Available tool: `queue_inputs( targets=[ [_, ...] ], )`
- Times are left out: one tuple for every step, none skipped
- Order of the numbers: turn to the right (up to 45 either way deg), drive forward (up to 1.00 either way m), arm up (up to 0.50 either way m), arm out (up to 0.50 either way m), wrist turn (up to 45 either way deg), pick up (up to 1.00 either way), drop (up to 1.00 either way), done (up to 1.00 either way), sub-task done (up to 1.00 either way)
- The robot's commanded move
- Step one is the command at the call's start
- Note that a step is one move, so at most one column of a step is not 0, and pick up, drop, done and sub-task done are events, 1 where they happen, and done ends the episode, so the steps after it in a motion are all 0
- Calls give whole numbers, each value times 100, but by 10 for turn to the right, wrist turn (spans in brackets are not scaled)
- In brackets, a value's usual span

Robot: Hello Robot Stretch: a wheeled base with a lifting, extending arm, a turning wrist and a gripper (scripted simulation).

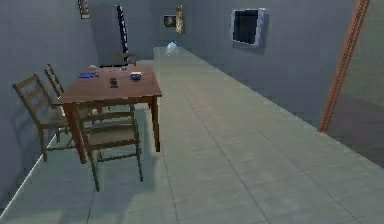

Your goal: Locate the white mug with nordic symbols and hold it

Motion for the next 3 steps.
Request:
queue_inputs(
  targets=[
    [0,100,0,0,0,0,0,0,0],
    [90,0,0,0,0,0,0,0,0],
    [0,25,0,0,0,0,0,0,0]
  ],
)
